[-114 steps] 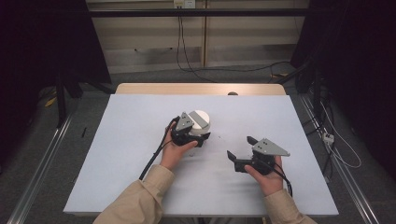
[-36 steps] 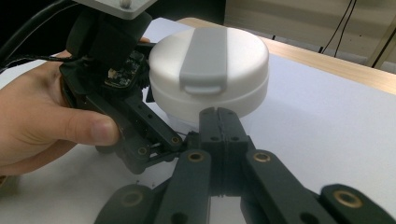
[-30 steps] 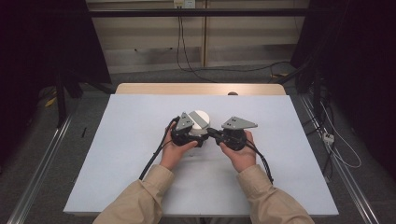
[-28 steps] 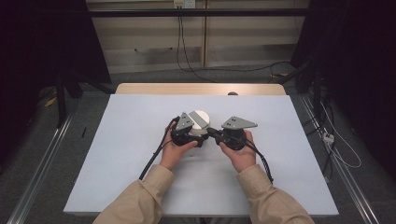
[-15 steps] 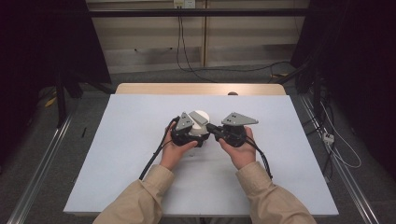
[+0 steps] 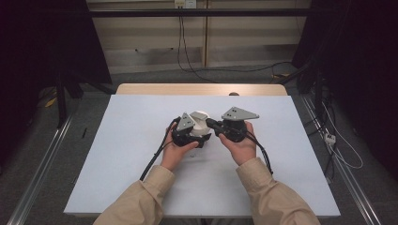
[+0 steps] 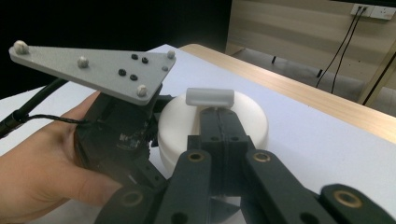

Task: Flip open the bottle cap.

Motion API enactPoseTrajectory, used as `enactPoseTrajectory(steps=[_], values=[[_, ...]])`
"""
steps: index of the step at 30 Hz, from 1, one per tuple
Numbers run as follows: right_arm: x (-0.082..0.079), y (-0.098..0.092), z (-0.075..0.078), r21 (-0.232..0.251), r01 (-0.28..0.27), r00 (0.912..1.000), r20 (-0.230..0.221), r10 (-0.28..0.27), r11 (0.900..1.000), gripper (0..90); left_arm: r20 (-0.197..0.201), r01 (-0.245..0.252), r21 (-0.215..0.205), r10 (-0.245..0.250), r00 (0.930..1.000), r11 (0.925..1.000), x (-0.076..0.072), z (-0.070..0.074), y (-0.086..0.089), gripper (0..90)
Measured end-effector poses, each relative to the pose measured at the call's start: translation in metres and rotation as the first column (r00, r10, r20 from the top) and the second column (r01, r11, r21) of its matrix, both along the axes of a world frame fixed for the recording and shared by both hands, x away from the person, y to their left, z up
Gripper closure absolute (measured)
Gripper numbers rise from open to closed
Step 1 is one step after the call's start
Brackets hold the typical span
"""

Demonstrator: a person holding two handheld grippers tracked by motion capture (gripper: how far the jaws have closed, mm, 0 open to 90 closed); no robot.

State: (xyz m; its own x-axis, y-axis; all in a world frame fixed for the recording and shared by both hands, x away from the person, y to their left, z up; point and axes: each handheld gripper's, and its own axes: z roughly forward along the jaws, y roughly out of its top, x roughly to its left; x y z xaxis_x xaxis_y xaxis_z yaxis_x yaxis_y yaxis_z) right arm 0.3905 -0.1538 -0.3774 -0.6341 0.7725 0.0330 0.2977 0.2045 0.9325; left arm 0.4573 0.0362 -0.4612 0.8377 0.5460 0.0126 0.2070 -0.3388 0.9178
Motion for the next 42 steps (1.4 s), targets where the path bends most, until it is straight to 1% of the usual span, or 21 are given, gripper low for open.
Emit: enactPoseTrajectory(steps=[3,6,16,26,32,36,42], values=[[0.001,0.001,0.002,-0.001,-0.001,1.0,0.003,0.001,1.0,90.0,-0.003,-0.003,-0.007,0.003,1.0,1.0,0.0,0.0,0.0,18.1],[0.004,0.002,0.007,-0.002,-0.003,0.9999,0.011,0.003,1.0,90.0,-0.003,-0.002,-0.008,0.002,1.0,1.0,0.0,0.0,0.0,18.1],[0.01,0.004,0.014,-0.01,-0.002,0.9997,0.024,0.002,1.0,90.0,-0.003,-0.001,-0.008,0.001,1.0,1.0,0.0,0.0,0.0,18.1],[0.017,0.009,0.018,-0.023,-0.008,0.9995,0.031,0.009,1.0,90.0,-0.002,-0.001,-0.007,0.001,1.0,1.0,0.0,0.0,0.0,18.1],[0.021,0.01,0.021,-0.021,-0.012,0.9992,0.039,0.013,1.0,90.0,-0.003,0.002,-0.007,-0.002,1.0,1.0,0.001,0.0,0.0,18.1],[0.024,0.013,0.021,-0.034,-0.013,0.9992,0.038,0.015,0.999,90.0,-0.002,0.002,-0.007,-0.002,1.0,1.0,0.0,0.0,0.0,18.2],[0.027,0.014,0.021,-0.03,-0.009,0.9992,0.039,0.01,1.0,90.0,-0.002,-0.001,-0.006,0.001,1.0,1.0,0.0,0.0,0.0,18.2]])
